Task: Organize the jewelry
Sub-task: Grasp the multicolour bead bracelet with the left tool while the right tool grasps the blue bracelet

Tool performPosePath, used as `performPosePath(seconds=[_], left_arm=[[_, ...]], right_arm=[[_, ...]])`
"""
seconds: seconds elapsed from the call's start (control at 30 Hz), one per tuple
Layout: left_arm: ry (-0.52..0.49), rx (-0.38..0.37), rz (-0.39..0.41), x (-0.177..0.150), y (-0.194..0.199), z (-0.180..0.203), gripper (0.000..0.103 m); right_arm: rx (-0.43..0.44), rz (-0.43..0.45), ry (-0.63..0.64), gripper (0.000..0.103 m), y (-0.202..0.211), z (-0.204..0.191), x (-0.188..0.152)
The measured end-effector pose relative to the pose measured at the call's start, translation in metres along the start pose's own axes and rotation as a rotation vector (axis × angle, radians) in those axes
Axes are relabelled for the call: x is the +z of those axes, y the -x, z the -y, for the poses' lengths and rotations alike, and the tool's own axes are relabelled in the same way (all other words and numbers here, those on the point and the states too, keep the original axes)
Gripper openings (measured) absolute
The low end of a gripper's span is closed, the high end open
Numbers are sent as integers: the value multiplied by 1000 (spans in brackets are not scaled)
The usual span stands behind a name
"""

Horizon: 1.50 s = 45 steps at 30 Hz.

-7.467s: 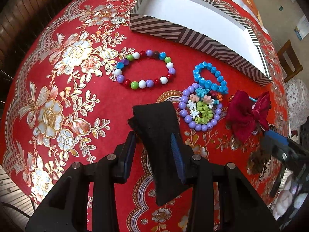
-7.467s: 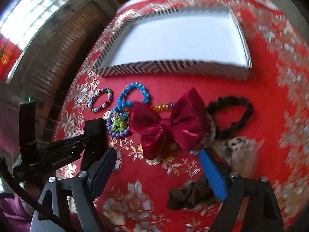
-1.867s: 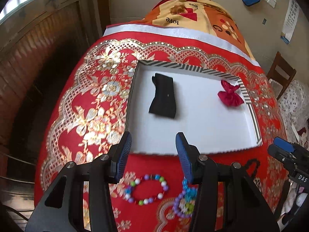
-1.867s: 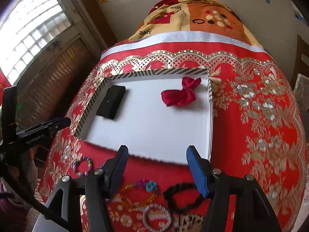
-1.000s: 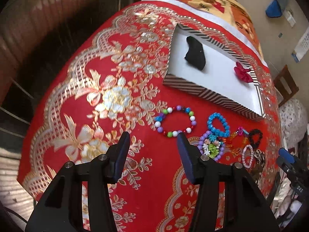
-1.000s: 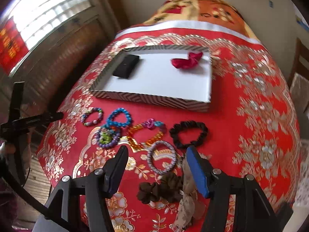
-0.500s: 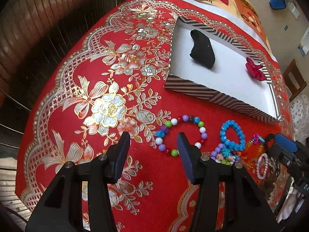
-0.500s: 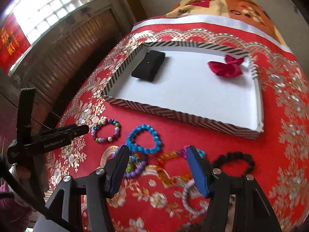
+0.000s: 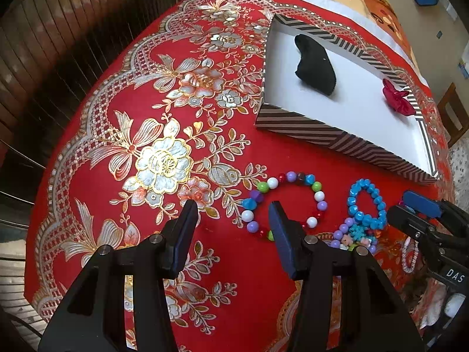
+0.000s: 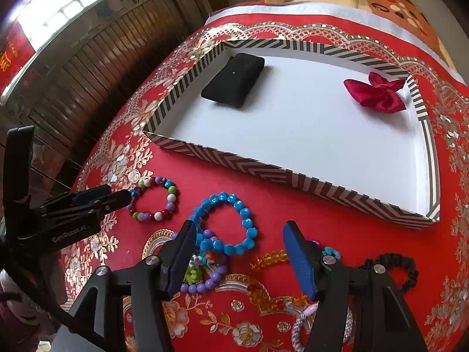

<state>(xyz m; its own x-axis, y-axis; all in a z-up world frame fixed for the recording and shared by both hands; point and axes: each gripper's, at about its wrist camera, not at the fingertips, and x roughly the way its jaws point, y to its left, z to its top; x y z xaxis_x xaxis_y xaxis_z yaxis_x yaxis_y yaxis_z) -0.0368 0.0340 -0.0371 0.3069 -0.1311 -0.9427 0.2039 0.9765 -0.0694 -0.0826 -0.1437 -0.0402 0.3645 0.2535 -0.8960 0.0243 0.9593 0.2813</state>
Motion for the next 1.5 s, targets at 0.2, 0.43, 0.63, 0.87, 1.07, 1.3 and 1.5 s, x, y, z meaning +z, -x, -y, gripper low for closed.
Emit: performPosePath(seconds=[0.2,0.43,0.63,0.87,1.07,1.3,1.5], left_arm=[[-8,8,-16,1,-6,2,50],[-29,30,-24,4,-12,7,50],[-61,61,-19,4,-15,13,49],[-89,36,-7,8,-16,19,10],[-25,-69,-18,13,4,9,7],[-60,-118,56,34,50,22,7],[-106,-104,113,56,74,41,7]], right_arm=[[-4,-20,8,60,-14,-4,1],[-34,-22,12,50,-26,-4,3],[-122,-13,74,33,-31,-10,4],[-89,30,86,8,-30,-7,0],[16,100,39,8,3,-5,5],[72,185,28,8,57,-6,15],[55,253,23,8,99,4,24]])
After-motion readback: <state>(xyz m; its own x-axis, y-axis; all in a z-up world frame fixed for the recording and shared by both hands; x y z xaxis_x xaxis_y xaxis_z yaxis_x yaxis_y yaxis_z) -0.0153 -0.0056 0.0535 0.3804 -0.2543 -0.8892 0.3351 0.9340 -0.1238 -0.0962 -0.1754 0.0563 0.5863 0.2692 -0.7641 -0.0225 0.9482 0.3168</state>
